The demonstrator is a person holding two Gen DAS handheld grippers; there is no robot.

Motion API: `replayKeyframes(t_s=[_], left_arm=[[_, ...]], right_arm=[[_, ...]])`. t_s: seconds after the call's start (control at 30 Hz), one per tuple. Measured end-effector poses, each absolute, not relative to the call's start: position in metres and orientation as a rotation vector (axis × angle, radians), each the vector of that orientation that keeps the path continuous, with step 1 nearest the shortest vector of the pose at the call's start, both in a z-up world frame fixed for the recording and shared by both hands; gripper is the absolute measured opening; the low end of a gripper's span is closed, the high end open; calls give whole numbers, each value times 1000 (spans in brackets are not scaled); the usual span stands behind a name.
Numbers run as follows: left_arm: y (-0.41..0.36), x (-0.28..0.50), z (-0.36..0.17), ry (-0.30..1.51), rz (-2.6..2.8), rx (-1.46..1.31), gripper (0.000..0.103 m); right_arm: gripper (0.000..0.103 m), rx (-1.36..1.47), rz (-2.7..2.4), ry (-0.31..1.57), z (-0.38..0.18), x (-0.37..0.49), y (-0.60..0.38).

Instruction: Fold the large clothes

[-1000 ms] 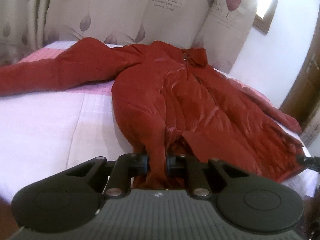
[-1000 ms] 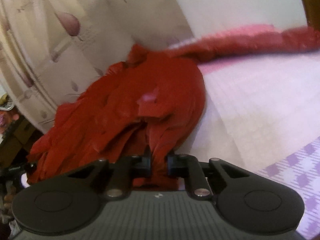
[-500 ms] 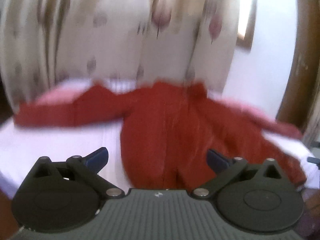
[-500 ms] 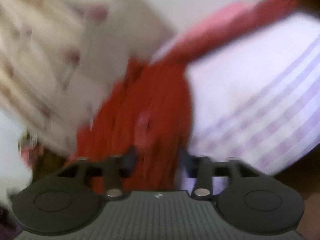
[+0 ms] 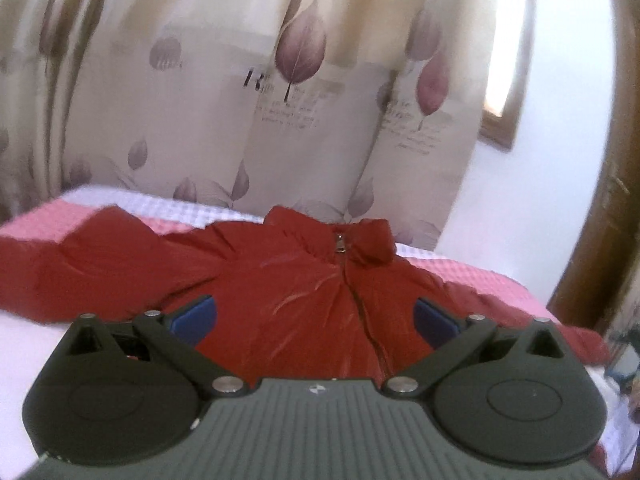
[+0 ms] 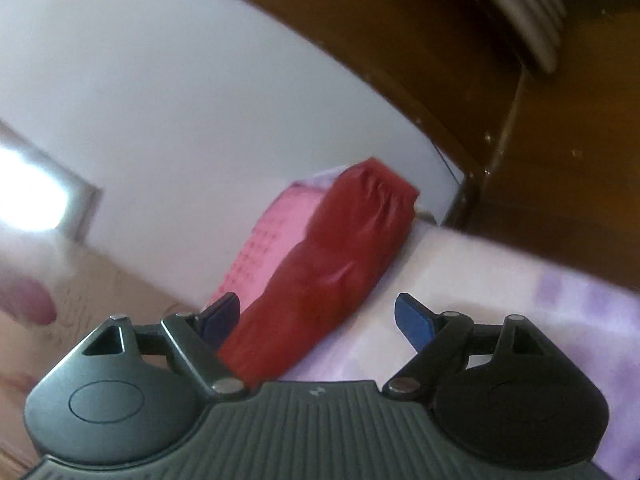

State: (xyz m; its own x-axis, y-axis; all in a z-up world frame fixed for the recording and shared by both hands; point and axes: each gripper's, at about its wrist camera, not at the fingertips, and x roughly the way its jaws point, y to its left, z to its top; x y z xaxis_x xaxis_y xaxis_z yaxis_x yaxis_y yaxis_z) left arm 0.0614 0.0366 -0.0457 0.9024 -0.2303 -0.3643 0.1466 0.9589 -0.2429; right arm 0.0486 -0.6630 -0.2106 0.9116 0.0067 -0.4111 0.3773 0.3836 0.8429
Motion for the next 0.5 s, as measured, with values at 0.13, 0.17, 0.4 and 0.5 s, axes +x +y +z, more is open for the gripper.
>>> replayKeyframes(t_s=[0.13,0.17,0.4,0.5], left_arm=[[28,98,-63,458,-198,-160,103],[26,104,-68,470,-192,-119,103],[38,117,-103,525,-146,-151,103],[40,118,-109,539,-145,-176,103]], right_arm=[[84,1140,-280,363,-218,77,-676],[84,1130,-288,356,-219,82,-679],[41,1071,-319,336,-228,112,-681],[12,1058,-336,400,-232,125,-683]])
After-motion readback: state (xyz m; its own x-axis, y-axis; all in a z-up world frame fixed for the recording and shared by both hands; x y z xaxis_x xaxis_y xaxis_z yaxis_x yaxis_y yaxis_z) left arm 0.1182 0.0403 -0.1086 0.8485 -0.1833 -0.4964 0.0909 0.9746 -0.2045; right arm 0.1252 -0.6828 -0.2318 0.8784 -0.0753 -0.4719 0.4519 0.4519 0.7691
